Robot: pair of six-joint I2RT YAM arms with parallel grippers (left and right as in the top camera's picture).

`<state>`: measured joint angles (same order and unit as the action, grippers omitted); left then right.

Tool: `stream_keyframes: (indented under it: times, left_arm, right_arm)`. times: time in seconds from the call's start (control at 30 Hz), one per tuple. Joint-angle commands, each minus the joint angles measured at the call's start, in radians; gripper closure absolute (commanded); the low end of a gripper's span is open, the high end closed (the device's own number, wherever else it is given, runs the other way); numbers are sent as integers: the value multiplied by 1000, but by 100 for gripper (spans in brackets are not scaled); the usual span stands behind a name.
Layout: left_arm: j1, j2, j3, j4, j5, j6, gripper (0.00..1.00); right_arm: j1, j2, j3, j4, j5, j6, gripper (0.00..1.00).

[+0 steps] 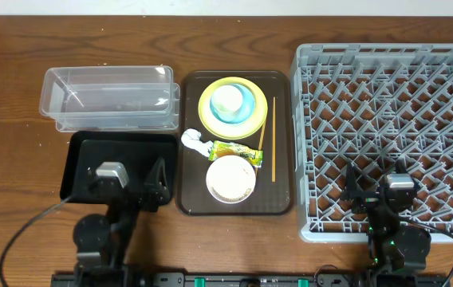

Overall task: Sort waste into correct bins and load items into the dishwasher rack
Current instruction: 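Raise the left gripper and move it over the brown tray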

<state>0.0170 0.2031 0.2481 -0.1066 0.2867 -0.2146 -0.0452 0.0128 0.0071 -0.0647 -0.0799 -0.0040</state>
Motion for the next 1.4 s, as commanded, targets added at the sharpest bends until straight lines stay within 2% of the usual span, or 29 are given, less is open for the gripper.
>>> stream_keyframes:
  times: [0.0, 0.2, 0.53, 0.7, 0.8, 0.83, 0.93, 0.97, 1.03, 1.37]
  left_arm:
    - [-3, 106, 128, -18, 59, -11, 9]
    - [-3, 375, 388, -169, 222, 91, 9]
    - [-3, 802, 992, -819, 253, 90, 9]
    - [-3, 840, 1052, -877, 257, 25, 9]
    - [-3, 834, 1052, -892, 275, 26, 10]
    - [-3, 833, 1052, -898, 275, 26, 25]
    - [-3, 835, 1049, -938, 279, -8, 78]
    - [-3, 835, 1043, -957, 279, -44, 90]
    - [-3, 835, 1030, -991, 279, -83, 94]
    - [-3, 835, 1005, -1186, 278, -87, 94]
  right_arm:
    - [-10, -7, -2, -3, -6, 10, 1]
    - [-10, -7, -2, -3, -6, 10, 1]
    - [-10, -7, -2, -3, -6, 10, 1]
    - [-10, -7, -2, -3, -6, 10, 1]
    - [-10, -7, -2, -3, -6, 10, 1]
    - [-10, -7, -2, -3, -6, 10, 1]
    - [-10, -7, -2, -3, -6, 10, 1]
    - [-10, -7, -2, -3, -6, 10, 1]
    - [-10, -7, -2, -3, -6, 10, 1]
    - [-10, -7, -2, -3, -6, 10, 1]
